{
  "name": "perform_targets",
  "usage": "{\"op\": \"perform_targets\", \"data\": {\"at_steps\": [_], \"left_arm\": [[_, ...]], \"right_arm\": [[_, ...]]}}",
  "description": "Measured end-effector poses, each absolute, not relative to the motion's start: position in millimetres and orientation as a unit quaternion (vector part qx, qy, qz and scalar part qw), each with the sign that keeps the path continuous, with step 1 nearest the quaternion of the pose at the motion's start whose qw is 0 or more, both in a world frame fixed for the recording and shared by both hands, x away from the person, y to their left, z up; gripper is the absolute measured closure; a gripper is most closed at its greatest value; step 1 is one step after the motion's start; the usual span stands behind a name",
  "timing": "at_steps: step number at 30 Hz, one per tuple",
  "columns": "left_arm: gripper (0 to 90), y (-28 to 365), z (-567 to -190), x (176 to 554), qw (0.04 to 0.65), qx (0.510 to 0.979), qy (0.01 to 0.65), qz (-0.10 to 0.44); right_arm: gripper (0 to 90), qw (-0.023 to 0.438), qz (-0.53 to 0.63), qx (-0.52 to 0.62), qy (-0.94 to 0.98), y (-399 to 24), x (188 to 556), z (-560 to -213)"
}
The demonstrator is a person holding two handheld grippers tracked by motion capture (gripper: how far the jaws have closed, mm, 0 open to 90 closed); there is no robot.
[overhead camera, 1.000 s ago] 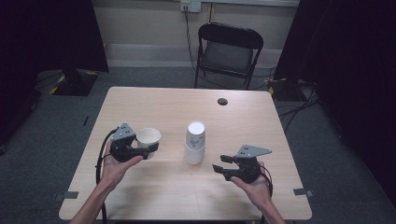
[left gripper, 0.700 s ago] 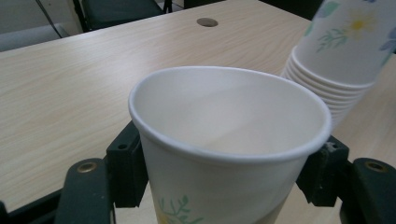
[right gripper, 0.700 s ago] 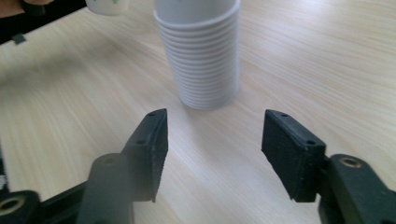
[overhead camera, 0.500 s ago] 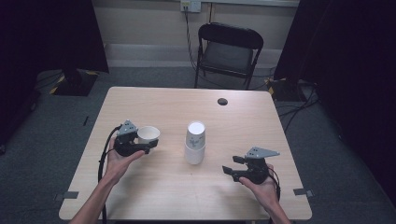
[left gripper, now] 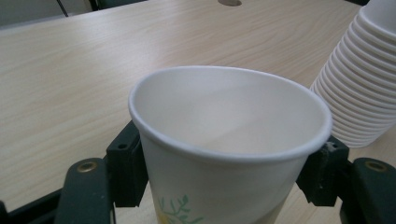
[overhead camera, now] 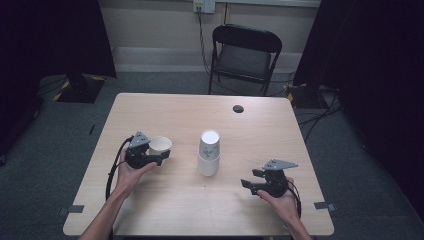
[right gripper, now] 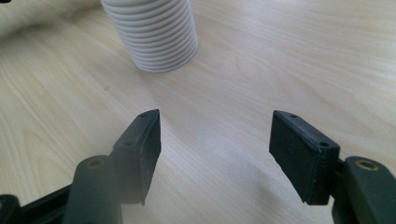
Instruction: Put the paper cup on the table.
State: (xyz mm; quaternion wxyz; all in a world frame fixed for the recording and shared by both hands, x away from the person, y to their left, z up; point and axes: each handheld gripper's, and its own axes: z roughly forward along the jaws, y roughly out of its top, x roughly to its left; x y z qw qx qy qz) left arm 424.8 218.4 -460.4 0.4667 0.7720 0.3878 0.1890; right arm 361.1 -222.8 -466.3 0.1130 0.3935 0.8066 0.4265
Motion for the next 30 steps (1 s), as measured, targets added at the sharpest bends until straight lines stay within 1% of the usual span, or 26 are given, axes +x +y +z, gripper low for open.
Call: {"op": "perform_targets", "data": {"at_steps": [4, 6, 21, 24, 26, 29, 30], "left_arm": [[31.0, 220, -472, 427, 0.447, 0.781, 0.395, 0.186], [30.4, 220, -475, 425, 0.452, 0.778, 0.393, 0.192], [27.4, 233, -472, 416, 0.433, 0.784, 0.410, 0.172], [25.8, 233, -471, 415, 0.428, 0.787, 0.413, 0.166], [22.2, 234, -470, 415, 0.428, 0.786, 0.414, 0.164], [20.9, 236, -470, 414, 0.433, 0.783, 0.416, 0.162], [16.1, 236, -470, 415, 0.431, 0.786, 0.414, 0.159]], "right_arm": [[33.6, 0.108, 0.423, 0.399, 0.806, -224, 363, -470], [33.5, 0.110, 0.425, 0.400, 0.805, -225, 364, -470], [33.7, 0.111, 0.417, 0.396, 0.811, -222, 366, -473], [33.7, 0.113, 0.419, 0.395, 0.810, -224, 366, -472], [33.7, 0.114, 0.420, 0.396, 0.809, -224, 366, -472], [34.0, 0.114, 0.419, 0.396, 0.809, -225, 365, -471], [34.0, 0.114, 0.418, 0.397, 0.809, -225, 365, -471]]}}
